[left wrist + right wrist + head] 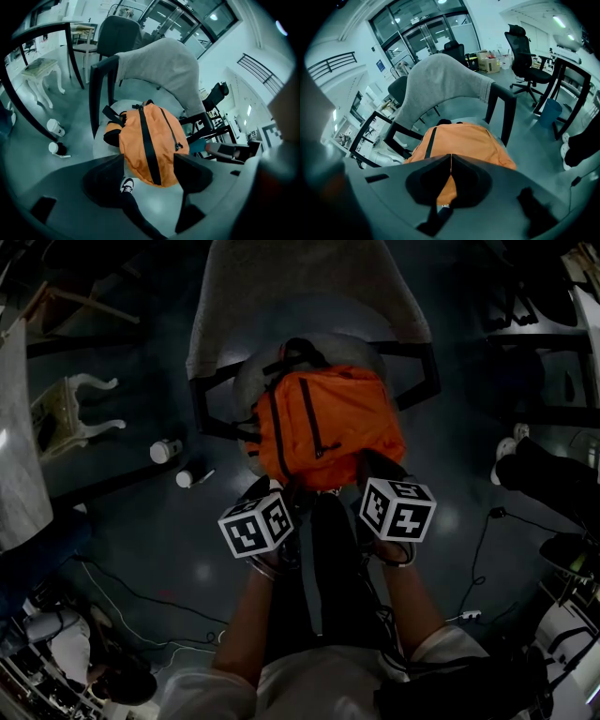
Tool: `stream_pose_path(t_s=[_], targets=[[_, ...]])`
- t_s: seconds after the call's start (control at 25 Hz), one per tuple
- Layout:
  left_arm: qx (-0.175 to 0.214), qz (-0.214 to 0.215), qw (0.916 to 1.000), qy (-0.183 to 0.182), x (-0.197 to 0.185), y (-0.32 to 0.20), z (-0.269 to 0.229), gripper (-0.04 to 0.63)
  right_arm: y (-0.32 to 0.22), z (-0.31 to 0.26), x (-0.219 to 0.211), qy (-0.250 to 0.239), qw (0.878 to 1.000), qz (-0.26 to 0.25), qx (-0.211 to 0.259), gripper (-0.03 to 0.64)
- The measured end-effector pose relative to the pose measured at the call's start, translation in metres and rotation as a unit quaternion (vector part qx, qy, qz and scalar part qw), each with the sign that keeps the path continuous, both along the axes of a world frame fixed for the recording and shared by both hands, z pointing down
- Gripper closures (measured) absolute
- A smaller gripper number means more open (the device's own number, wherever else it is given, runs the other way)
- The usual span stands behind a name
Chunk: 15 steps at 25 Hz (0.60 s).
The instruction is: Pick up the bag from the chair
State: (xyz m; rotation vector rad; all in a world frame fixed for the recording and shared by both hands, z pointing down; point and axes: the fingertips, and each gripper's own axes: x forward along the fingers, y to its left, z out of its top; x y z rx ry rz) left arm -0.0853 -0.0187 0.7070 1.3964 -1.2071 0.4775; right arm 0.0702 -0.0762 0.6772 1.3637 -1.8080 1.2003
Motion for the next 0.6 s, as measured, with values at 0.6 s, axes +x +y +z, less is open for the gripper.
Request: stream_pose_path(t_s=[0.6], targets=[[-0.017, -0.072, 0.9967, 0.033, 0.006, 0.001, 0.033, 0.273, 0.006, 0.017, 0.007, 0.01, 1.0, -0.025, -0.01, 0.584]])
